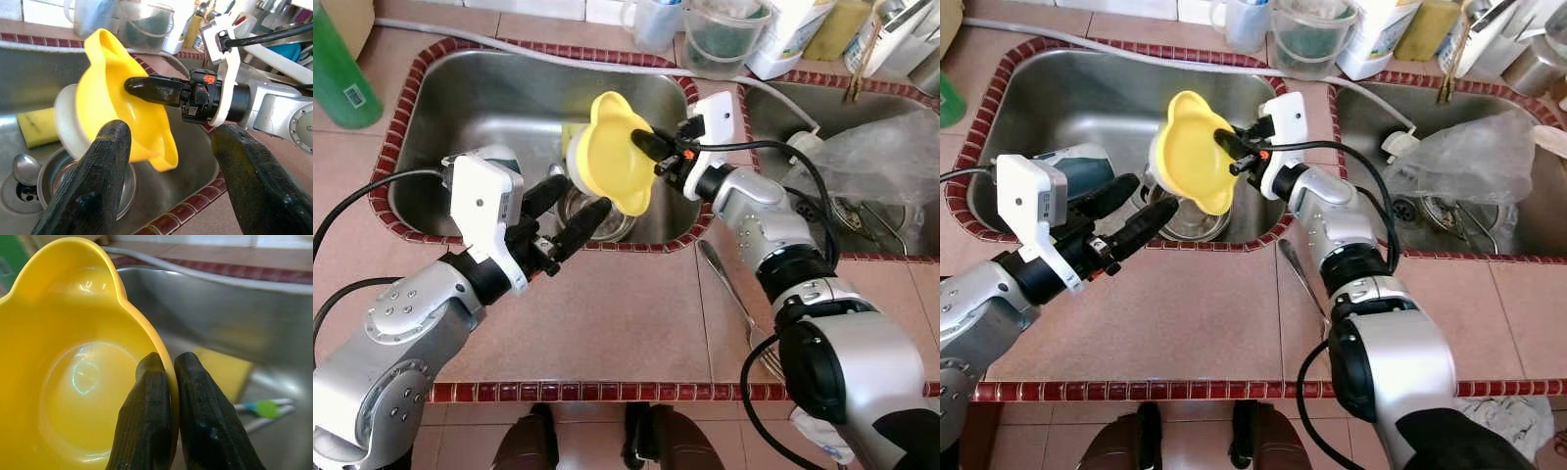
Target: Kitchen organization
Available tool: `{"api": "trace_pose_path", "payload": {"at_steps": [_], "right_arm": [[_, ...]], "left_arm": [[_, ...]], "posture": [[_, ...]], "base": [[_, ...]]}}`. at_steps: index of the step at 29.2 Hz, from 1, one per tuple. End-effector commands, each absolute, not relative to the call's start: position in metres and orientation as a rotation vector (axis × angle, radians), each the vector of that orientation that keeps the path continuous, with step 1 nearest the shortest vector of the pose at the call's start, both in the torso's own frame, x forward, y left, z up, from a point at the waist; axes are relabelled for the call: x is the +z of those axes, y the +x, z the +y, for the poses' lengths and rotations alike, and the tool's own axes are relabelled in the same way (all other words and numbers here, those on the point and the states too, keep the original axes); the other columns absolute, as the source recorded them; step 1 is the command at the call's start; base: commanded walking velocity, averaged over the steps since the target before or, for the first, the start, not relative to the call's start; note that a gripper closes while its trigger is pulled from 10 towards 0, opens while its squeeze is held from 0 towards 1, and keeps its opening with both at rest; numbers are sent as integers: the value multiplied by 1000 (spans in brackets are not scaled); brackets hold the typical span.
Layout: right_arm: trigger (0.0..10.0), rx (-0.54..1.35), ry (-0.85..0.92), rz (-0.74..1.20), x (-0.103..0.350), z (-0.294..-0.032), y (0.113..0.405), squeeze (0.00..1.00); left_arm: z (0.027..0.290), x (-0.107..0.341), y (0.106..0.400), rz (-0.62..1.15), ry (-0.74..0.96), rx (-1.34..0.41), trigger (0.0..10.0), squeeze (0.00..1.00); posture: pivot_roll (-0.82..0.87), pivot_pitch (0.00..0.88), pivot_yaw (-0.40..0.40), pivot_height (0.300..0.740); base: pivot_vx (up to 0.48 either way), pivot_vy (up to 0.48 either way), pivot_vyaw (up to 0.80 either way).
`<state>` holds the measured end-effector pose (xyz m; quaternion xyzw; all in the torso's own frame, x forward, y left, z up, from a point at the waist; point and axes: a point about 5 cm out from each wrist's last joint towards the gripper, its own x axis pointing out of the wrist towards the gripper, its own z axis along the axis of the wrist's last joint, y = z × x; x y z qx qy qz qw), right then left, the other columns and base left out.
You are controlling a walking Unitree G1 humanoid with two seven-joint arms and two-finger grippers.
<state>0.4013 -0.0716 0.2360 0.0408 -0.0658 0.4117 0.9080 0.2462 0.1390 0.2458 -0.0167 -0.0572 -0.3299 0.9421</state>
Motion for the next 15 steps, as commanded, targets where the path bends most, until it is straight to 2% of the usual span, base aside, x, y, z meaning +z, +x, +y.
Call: {"api": "trace_pose_path", "payload": {"at_steps": [1,7,8,9,15], "right_arm": [[10000,897,115,-151,243,-64,400,0],[10000,934,121,-137,238,-55,398,0],[10000,933,124,-134,237,-55,397,698],[10000,928,130,-130,236,-56,398,1000],[10000,893,135,-119,235,-61,400,1000]], "left_arm": [[135,248,239,-132,-36,-687,10000,0],[136,253,236,-144,-46,-678,10000,0],[136,253,236,-145,-46,-677,10000,0],[137,254,235,-148,-42,-673,10000,0],[140,256,235,-152,-43,-663,10000,0]], "posture": [[117,348,-178,740],[122,353,-188,740],[122,353,-188,740],[124,353,-189,740],[126,352,-189,740]], "base": [[0,0,0],[0,0,0],[0,0,0],[0,0,0],[0,0,0]]}}
